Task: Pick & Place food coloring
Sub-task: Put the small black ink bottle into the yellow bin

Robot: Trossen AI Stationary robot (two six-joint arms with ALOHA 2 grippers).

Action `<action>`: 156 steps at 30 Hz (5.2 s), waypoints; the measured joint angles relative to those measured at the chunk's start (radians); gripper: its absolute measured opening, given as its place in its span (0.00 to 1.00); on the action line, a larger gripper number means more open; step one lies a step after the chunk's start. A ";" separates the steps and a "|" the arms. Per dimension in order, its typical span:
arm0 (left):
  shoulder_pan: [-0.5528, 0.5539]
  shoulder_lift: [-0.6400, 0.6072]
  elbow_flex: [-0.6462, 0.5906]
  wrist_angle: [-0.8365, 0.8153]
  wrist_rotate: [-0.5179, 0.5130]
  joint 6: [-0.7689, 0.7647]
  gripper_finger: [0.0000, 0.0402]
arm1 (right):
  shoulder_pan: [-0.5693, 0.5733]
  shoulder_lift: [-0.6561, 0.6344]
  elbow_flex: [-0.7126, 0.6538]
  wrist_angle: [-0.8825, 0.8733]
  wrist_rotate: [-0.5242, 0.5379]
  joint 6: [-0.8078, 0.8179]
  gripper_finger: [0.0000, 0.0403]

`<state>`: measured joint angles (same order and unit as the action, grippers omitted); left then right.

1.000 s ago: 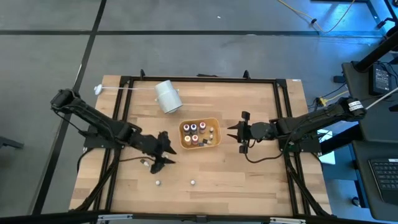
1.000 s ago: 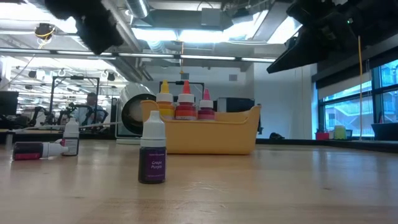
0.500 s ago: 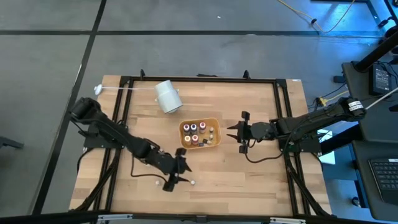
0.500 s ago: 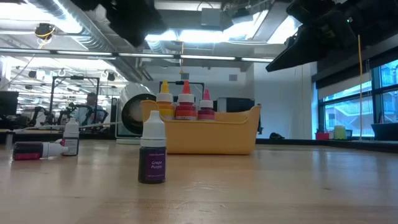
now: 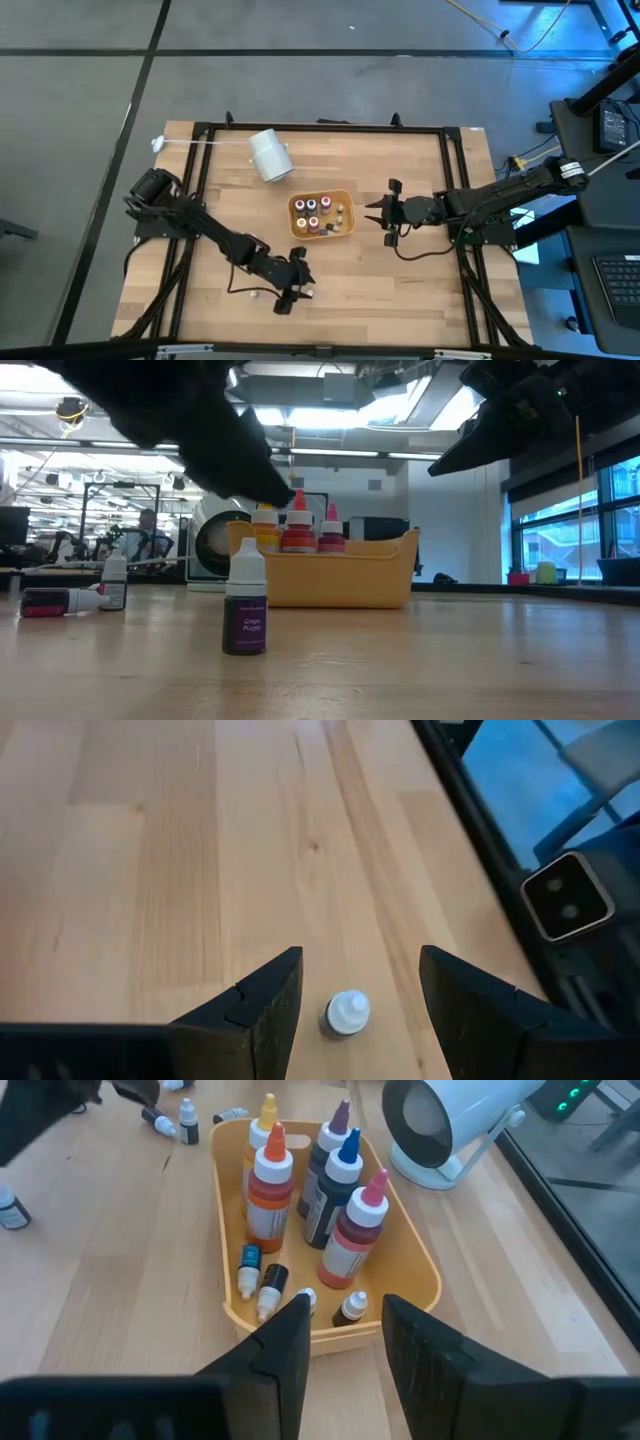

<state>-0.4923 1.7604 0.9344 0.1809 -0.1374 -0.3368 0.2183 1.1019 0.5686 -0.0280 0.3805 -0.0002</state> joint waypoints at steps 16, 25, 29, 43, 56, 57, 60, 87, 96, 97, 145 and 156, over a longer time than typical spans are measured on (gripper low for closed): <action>0.000 0.098 0.000 0.003 -0.002 0.168 0.49 | 0.000 0.000 0.000 0.000 0.000 -0.001 0.32; -0.004 0.098 0.000 0.031 -0.011 0.175 0.42 | 0.000 0.000 0.000 0.000 0.000 -0.003 0.32; -0.005 0.098 0.000 0.031 -0.012 0.169 0.37 | 0.000 0.000 0.000 0.000 0.000 -0.003 0.32; -0.006 0.098 0.000 0.033 -0.048 0.167 0.32 | 0.000 0.000 0.000 0.000 0.000 -0.004 0.32; -0.006 0.098 0.000 0.033 -0.046 0.167 0.18 | 0.000 0.000 0.000 0.000 0.001 -0.004 0.32; -0.006 0.097 0.000 0.033 -0.046 0.167 0.16 | 0.000 0.000 0.000 0.000 0.001 -0.004 0.32; -0.006 0.097 0.000 0.035 -0.046 0.167 0.12 | 0.000 0.000 0.000 0.000 0.001 -0.004 0.32; -0.006 0.097 0.000 0.032 -0.044 0.167 0.27 | 0.000 0.000 0.000 0.000 0.001 -0.008 0.32; -0.006 0.097 0.000 0.032 -0.044 0.167 0.28 | 0.000 0.000 0.000 0.000 0.001 -0.008 0.32; -0.006 0.097 0.000 0.032 -0.044 0.167 0.28 | 0.000 0.000 0.000 0.000 0.001 -0.008 0.32; 0.132 0.026 -0.001 0.160 -0.366 0.244 0.15 | 0.000 0.001 0.000 -0.008 0.003 -0.032 0.32; 0.319 0.031 0.000 0.265 -0.289 0.246 0.15 | 0.000 0.001 0.000 -0.007 0.003 -0.087 0.32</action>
<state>-0.1731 1.7912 0.9340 0.4454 -0.4263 -0.0906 0.2180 1.1027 0.5686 -0.0353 0.3836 -0.0868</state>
